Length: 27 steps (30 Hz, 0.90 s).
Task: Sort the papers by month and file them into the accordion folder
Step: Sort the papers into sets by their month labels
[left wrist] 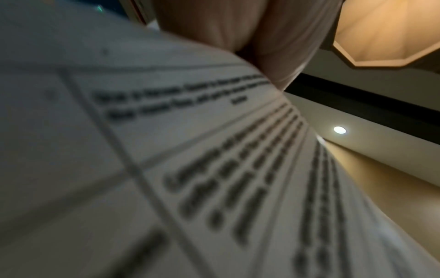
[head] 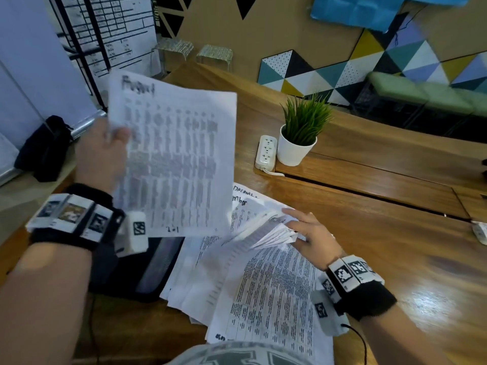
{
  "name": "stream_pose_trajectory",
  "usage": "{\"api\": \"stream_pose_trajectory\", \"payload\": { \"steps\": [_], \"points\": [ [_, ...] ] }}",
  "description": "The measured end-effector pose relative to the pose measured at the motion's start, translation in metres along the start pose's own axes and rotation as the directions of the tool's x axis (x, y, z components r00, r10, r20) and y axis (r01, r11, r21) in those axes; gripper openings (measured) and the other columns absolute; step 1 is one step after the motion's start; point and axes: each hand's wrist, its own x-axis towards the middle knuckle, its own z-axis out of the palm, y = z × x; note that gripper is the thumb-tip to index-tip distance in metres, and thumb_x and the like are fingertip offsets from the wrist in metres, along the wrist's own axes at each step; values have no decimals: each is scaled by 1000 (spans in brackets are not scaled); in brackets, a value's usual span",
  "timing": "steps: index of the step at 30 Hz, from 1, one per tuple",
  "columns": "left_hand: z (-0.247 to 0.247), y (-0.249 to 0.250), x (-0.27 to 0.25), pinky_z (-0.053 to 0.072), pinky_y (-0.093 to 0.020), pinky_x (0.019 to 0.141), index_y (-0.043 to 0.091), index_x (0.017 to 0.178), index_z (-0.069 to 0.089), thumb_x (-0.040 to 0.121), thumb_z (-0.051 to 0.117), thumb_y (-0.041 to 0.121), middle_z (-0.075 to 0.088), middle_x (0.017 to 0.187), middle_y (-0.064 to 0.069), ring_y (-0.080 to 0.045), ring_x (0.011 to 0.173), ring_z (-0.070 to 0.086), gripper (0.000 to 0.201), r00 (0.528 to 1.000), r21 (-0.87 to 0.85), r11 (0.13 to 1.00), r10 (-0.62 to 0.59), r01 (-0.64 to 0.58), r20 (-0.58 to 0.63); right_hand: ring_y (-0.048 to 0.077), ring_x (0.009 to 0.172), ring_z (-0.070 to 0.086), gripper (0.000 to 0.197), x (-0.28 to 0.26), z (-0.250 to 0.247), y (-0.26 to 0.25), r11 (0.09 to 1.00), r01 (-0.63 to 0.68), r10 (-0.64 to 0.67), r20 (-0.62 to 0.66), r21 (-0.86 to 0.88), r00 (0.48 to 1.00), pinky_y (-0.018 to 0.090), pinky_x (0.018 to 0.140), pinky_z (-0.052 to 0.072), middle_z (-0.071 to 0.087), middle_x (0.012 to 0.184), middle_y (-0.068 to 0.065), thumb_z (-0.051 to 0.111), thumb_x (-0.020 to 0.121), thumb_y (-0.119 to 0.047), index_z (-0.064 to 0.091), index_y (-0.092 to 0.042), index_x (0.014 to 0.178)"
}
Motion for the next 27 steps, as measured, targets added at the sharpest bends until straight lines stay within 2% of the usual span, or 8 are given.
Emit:
{"api": "stream_pose_trajectory", "payload": {
  "steps": [3,6,8,11,15,19,22,27],
  "points": [
    [-17,-4,5,36,-26,61,19,71,43,90,51,28,47,66,2,-20,66,44,22,999,-118,992,-44,41,-20,9,133,36,34,-21,-25,-7,997,-2,4,-25,73,1000,49,114,19,42,141,-13,71,77,-4,70,-28,101],
    [-7,-2,-9,46,-22,57,6,96,59,91,51,22,59,86,-19,-27,70,48,18,995,-183,979,-78,88,64,-5,111,54,43,-41,-54,-29,973,-39,17,99,227,995,30,99,44,61,115,-27,68,80,-8,66,-48,97],
    [7,0,-23,51,-33,73,2,106,57,89,54,26,61,98,-19,-29,84,58,29,981,-228,964,-98,135,169,-3,99,62,28,-50,-72,-46,963,-50,1,179,266,984,26,88,50,67,103,-25,67,81,-26,66,-49,96],
    [38,1,-54,43,-26,66,10,96,57,94,52,20,58,86,1,-9,74,54,11,944,-228,958,-98,176,315,3,97,65,36,-54,-99,-64,950,-102,13,289,295,957,25,85,52,69,103,-19,60,72,-62,67,-40,100],
    [87,4,-106,37,-15,56,18,71,47,96,51,13,48,70,5,-11,65,46,26,858,-223,948,-86,226,506,8,93,67,22,-38,-128,-76,953,-112,-7,389,281,921,29,83,53,72,98,-8,66,80,-27,69,-18,100],
    [119,-15,-145,42,-29,91,-1,116,56,98,47,13,61,112,-14,-28,109,55,25,710,-126,963,-84,239,700,-1,90,65,18,-2,-116,-67,963,-209,124,409,170,904,32,90,49,70,92,-21,69,78,-23,67,-31,93],
    [123,-23,-161,38,-29,80,7,102,58,95,46,12,57,96,-8,-22,91,53,14,650,-161,942,-74,295,756,-2,90,62,22,17,-75,-50,963,-249,191,392,104,900,37,94,49,67,92,-23,68,81,-22,61,-41,87],
    [120,-19,-167,31,-28,72,13,73,42,98,38,8,42,72,-2,-19,72,41,26,572,-84,915,-173,394,802,23,90,66,19,33,-30,-37,962,-262,232,278,76,932,47,84,53,69,96,-7,65,84,-21,61,-40,82]
  ]
}}
